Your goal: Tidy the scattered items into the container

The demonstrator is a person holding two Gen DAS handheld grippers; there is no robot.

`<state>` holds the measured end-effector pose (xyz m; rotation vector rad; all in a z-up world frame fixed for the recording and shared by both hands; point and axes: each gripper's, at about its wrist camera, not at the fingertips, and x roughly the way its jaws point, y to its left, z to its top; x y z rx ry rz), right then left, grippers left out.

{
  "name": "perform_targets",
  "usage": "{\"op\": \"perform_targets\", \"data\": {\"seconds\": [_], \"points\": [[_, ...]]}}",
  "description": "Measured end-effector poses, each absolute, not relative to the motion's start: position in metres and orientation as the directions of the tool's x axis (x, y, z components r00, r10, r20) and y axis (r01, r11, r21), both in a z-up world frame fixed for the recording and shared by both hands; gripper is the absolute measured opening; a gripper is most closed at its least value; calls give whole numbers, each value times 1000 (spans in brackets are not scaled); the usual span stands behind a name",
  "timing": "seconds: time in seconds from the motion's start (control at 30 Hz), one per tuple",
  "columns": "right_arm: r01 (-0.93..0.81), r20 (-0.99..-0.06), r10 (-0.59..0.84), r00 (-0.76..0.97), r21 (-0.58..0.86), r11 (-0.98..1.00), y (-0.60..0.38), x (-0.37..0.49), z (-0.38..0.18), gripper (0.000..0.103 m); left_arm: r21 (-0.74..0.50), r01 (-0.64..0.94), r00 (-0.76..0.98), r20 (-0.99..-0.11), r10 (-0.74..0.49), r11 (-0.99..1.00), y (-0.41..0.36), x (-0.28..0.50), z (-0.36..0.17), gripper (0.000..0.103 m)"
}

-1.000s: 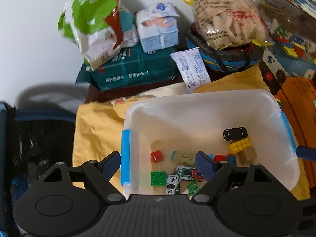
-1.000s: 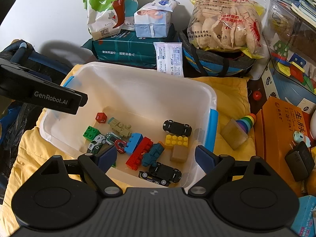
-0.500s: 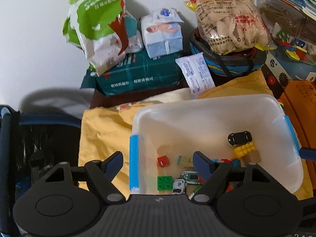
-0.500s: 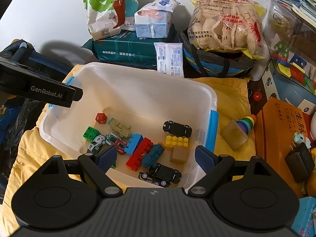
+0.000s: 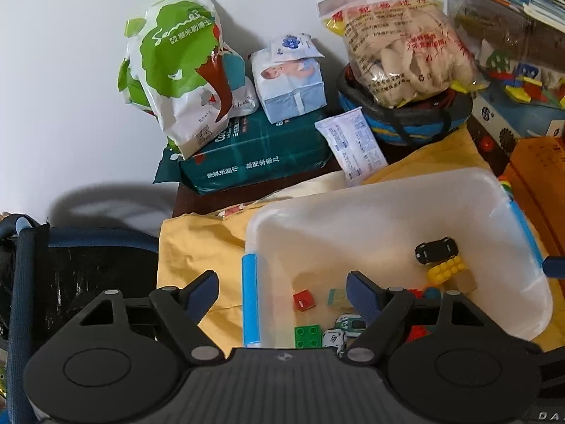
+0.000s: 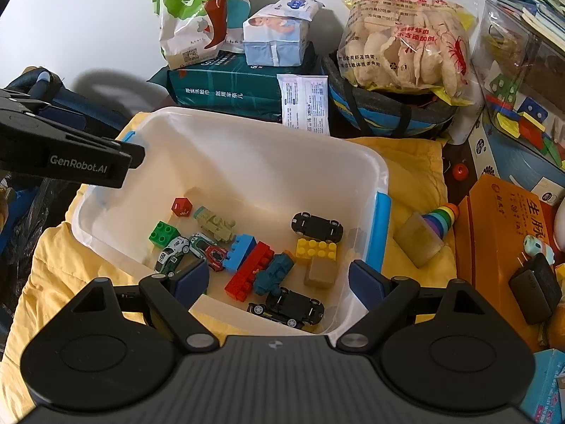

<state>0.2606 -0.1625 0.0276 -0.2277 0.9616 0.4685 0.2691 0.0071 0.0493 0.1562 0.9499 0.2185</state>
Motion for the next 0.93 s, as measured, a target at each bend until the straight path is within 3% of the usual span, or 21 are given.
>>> {"op": "perform_targets", "data": {"seconds": [0.37, 0.93], "points": [[-480, -827, 279, 488, 13, 877, -166, 257, 27, 89, 192, -153, 535, -809, 245, 969, 12, 270, 47, 75], [-472, -826, 273, 494, 9, 882, -168, 257, 26, 89, 198, -144, 532, -811, 244, 970, 6, 274, 47, 75]]}}
